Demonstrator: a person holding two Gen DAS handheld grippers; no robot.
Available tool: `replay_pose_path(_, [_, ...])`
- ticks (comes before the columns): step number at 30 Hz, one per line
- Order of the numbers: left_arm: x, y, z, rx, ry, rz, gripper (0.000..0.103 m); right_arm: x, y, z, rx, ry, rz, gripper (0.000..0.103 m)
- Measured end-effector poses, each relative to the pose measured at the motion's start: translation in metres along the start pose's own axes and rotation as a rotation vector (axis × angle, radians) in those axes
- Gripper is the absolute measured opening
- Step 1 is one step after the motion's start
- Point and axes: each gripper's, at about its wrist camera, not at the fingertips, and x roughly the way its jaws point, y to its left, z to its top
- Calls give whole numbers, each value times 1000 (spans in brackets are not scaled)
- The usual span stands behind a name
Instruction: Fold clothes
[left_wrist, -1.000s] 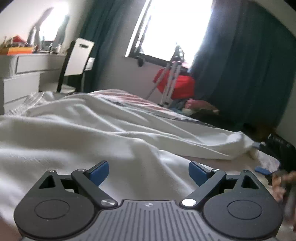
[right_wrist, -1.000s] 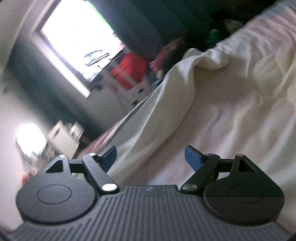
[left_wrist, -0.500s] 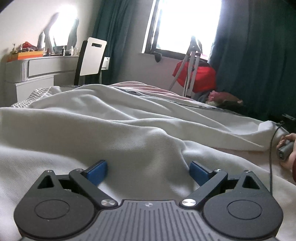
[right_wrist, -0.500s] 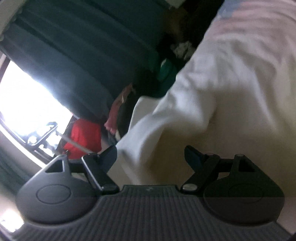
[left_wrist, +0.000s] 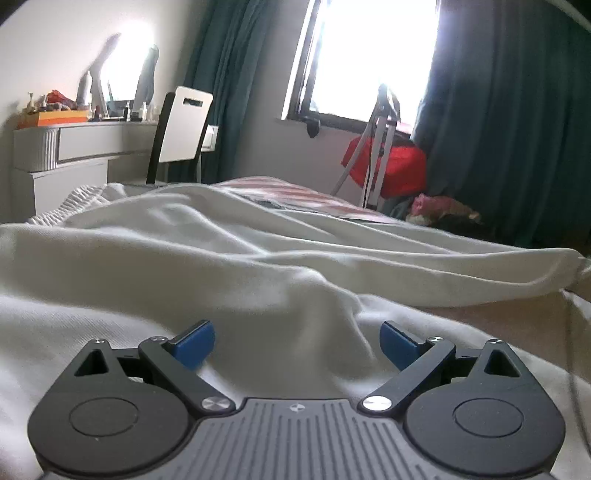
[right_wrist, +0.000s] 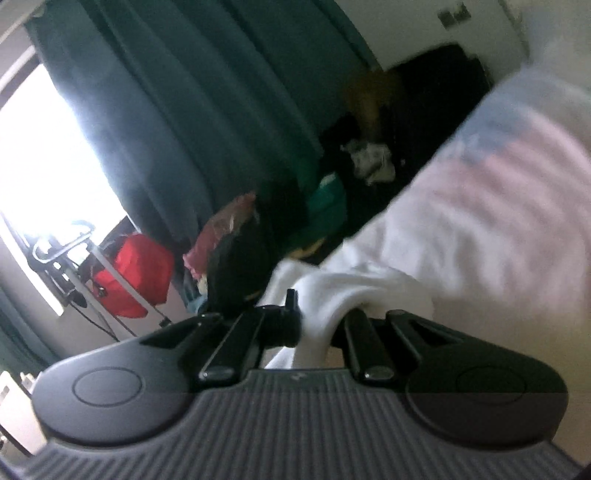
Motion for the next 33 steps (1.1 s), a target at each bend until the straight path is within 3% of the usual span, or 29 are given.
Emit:
replay_pose_path(4, [-17, 2, 9, -10, 4, -20, 97, -37, -21, 16, -25, -35, -36, 8])
replay_pose_path(12, [-55, 12, 26, -33, 10, -44, 97, -94, -102, 7, -74, 19, -159, 8])
replay_pose_path(17, [-63, 13, 29, -1, 21, -58, 97, -98, -136, -23, -109, 105, -224, 8])
replay_pose_path(21, [-62, 4, 26, 65, -15, -7, 97, -101, -140, -32, -116, 144, -228, 15])
replay_pose_path(22, [-60, 0, 25, 82, -10, -2, 97, -103, -140, -32, -110, 162, -226, 17])
replay_pose_path(23, [-57, -4, 24, 99, -4, 2, 97, -107, -136, -32, -134, 179, -225, 27])
replay_pose_path(24, [-56, -6, 23, 112, -2, 2, 97, -113, -131, -33, -169, 195, -225, 46])
replay_pose_path(27, [-59, -10, 18, 140, -1, -12, 97, -136, -111, -38, -340, 199, -232, 77])
replay_pose_path(33, [-75, -7, 14, 144, 43, -41, 97, -201, -85, -42, -453, 228, -103, 77])
